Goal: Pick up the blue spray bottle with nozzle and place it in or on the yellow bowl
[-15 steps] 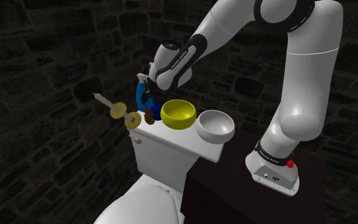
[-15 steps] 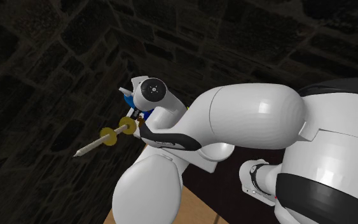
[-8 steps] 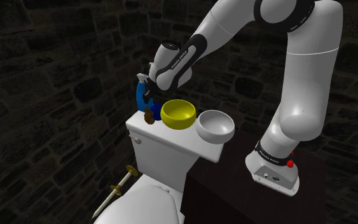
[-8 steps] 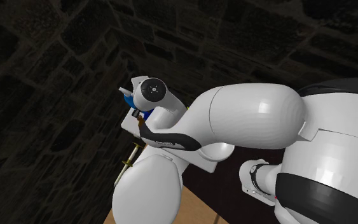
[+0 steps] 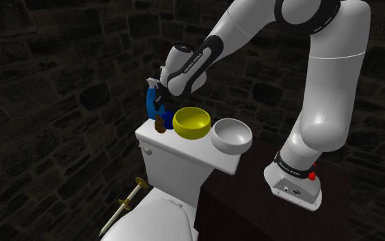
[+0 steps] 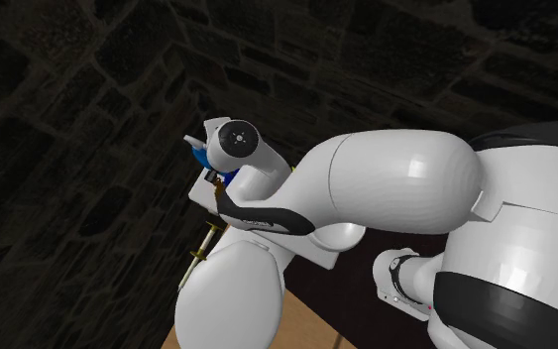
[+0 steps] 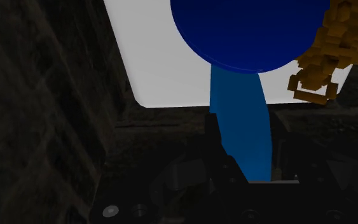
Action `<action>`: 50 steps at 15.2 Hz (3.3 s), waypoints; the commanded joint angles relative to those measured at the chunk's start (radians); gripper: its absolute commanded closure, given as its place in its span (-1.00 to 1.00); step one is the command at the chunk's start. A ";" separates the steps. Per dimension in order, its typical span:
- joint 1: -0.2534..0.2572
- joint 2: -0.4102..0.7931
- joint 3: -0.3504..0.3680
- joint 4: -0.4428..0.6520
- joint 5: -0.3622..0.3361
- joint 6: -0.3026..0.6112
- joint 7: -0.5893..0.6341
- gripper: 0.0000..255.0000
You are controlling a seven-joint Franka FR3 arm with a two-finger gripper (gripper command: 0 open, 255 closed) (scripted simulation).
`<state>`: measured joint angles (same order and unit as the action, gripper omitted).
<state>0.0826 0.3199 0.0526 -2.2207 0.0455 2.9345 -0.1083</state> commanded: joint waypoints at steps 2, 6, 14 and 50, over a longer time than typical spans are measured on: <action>-0.001 -0.034 0.000 0.000 0.000 -0.034 0.001 1.00; 0.000 -0.077 0.000 0.005 0.000 -0.081 0.003 1.00; -0.001 -0.154 -0.001 0.025 -0.001 -0.179 0.006 1.00; -0.012 -0.916 -0.055 -0.611 0.052 -0.309 -0.093 1.00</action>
<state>0.0696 -0.5863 -0.0037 -2.8162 0.0965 2.6196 -0.2029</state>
